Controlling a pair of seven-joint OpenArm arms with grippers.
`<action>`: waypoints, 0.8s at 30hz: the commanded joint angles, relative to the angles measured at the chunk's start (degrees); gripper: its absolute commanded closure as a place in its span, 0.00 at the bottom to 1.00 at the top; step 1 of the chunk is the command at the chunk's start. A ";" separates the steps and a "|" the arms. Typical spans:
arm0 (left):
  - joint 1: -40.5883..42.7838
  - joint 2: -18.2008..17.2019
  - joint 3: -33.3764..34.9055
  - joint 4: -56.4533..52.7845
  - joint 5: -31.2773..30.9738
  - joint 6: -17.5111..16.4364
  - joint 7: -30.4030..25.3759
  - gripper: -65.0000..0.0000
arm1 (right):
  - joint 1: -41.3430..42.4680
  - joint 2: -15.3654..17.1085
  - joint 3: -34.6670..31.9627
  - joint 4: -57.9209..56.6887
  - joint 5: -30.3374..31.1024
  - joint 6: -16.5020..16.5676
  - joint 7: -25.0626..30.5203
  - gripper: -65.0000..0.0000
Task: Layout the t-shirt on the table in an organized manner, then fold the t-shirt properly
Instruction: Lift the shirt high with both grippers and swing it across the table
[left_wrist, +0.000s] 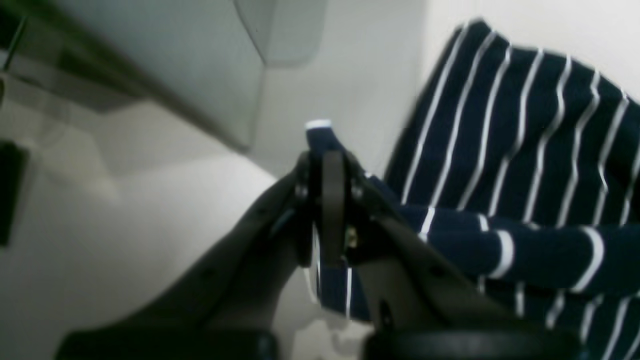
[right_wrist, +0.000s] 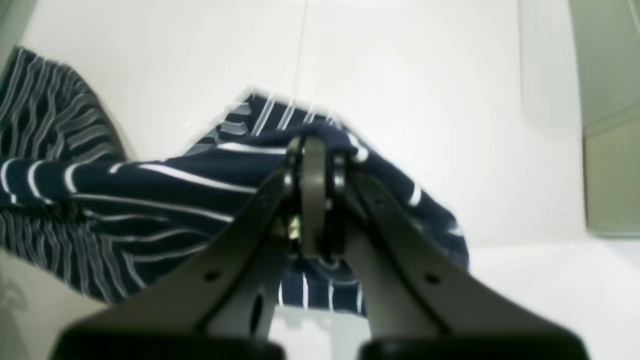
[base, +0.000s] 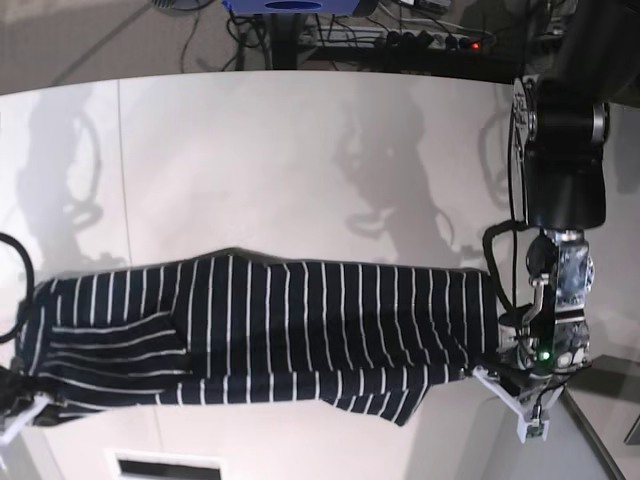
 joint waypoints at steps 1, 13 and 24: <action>-3.26 -0.65 0.41 -0.81 0.66 0.34 -2.20 1.00 | 3.36 1.29 -1.49 -1.29 0.30 -0.39 3.16 1.00; -18.20 -0.21 4.71 -11.18 0.66 0.34 -6.68 1.00 | 16.02 1.29 -8.97 -11.13 0.30 -0.39 12.13 1.00; -24.97 -0.47 4.19 -10.83 0.66 0.34 -6.77 1.00 | 22.52 2.87 -8.97 -11.04 0.30 -0.56 12.13 1.00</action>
